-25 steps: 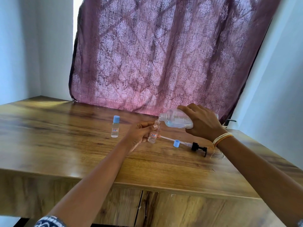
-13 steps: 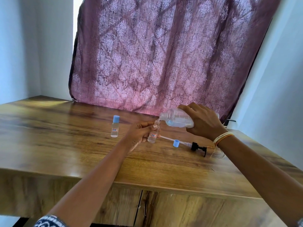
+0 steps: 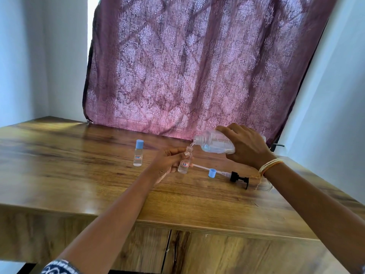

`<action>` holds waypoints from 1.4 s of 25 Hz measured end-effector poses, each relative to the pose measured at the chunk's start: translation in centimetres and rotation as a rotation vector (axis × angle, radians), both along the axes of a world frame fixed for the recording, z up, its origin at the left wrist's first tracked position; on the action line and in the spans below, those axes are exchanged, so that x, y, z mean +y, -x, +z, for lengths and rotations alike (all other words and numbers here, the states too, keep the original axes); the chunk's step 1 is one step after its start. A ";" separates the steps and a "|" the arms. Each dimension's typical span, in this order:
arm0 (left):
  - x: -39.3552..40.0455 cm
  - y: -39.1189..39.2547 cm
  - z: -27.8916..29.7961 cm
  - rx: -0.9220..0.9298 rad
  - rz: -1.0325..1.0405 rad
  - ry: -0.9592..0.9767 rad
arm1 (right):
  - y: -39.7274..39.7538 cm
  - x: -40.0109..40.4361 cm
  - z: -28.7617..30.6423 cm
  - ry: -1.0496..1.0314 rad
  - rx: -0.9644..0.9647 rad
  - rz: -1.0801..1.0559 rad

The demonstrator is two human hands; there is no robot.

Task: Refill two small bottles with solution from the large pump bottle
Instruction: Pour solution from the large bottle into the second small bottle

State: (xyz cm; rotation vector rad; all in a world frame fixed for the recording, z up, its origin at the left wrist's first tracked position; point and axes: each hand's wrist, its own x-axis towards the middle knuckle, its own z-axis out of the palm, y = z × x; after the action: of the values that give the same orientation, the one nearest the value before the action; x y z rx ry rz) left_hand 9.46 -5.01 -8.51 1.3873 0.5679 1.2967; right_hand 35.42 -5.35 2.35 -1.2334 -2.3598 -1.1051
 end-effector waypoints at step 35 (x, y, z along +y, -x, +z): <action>0.2 -0.2 0.0 -0.022 -0.012 0.019 | 0.5 -0.6 -0.1 -0.007 0.018 -0.006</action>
State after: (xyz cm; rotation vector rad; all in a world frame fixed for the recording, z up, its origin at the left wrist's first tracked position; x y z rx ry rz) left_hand 9.69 -4.76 -8.49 1.3576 0.5543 1.2922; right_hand 34.97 -5.96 2.23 -1.2441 -2.3386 -1.0981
